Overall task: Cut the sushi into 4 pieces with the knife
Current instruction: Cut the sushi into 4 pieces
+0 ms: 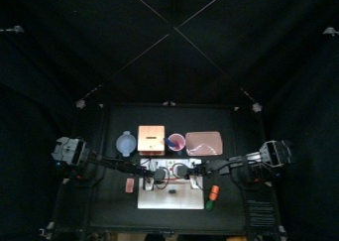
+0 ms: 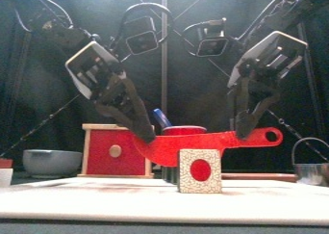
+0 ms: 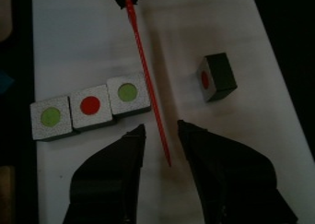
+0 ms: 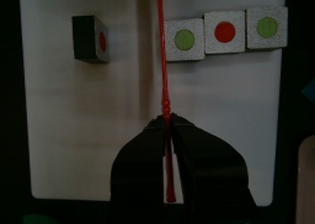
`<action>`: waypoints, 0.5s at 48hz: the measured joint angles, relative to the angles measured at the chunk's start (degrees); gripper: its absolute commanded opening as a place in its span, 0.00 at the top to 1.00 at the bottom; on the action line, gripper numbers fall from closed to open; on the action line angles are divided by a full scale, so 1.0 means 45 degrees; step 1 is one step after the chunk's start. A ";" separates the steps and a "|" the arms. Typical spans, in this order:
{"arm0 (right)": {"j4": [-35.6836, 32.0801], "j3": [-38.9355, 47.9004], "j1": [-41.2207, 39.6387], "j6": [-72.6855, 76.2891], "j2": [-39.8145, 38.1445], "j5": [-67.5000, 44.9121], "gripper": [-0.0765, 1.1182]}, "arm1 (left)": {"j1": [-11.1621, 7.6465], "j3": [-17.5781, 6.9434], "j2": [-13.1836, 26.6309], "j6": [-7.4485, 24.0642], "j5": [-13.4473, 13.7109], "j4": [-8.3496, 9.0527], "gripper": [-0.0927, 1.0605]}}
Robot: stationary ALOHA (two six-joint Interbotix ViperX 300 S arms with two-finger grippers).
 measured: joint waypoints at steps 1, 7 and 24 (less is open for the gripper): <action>0.0039 0.0039 0.0039 0.0020 -0.0254 0.0293 0.67 | -0.0039 0.0039 -0.0156 0.0000 0.0000 0.0000 0.25; 0.0488 0.0410 0.0059 0.0039 -0.1855 0.2617 0.67 | -0.0293 0.0195 -0.0996 -0.0039 0.0000 -0.0059 0.25; 0.2559 0.2422 0.0020 0.0059 -0.4707 0.5762 0.66 | -0.0605 0.1602 -0.2949 -0.0020 -0.2109 -0.0176 0.26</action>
